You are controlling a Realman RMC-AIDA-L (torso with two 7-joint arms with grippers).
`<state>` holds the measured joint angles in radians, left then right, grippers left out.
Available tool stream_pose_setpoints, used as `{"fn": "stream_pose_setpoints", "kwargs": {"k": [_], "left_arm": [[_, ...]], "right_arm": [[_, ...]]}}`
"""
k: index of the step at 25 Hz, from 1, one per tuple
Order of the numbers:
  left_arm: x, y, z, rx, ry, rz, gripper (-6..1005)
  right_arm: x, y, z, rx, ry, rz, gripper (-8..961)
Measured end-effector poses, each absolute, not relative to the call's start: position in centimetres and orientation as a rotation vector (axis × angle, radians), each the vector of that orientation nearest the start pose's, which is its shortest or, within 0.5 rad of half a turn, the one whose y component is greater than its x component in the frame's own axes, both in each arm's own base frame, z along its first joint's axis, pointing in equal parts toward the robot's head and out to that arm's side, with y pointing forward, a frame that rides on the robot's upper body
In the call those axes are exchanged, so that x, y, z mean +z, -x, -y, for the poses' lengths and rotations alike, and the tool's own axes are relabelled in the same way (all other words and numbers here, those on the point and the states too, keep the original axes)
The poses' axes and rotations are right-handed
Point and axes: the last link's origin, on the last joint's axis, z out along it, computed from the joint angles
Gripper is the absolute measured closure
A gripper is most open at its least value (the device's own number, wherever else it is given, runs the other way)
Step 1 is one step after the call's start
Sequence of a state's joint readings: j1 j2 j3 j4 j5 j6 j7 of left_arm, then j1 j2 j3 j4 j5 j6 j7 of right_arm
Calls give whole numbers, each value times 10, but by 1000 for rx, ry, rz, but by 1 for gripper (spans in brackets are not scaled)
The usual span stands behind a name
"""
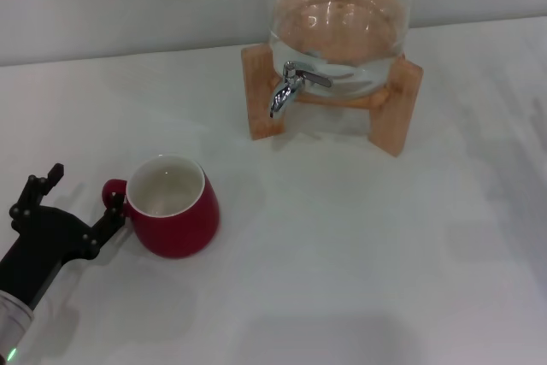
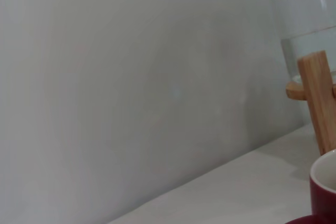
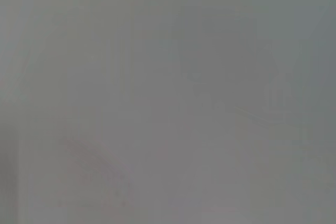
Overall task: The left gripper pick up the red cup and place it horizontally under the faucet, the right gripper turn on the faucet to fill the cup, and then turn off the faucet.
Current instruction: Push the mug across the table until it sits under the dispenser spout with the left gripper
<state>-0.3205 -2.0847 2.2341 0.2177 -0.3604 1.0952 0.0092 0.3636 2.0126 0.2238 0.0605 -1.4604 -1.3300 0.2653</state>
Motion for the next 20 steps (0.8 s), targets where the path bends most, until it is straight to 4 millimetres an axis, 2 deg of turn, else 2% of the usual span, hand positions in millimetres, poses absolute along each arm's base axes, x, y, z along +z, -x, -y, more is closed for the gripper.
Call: {"fn": "stream_pose_setpoints", "kwargs": {"k": [20], "left_arm": [[-70,325,-289,-462,2012,273,116]], "right_arm": [[55,-387,-293,697,1312,-584,231]]}}
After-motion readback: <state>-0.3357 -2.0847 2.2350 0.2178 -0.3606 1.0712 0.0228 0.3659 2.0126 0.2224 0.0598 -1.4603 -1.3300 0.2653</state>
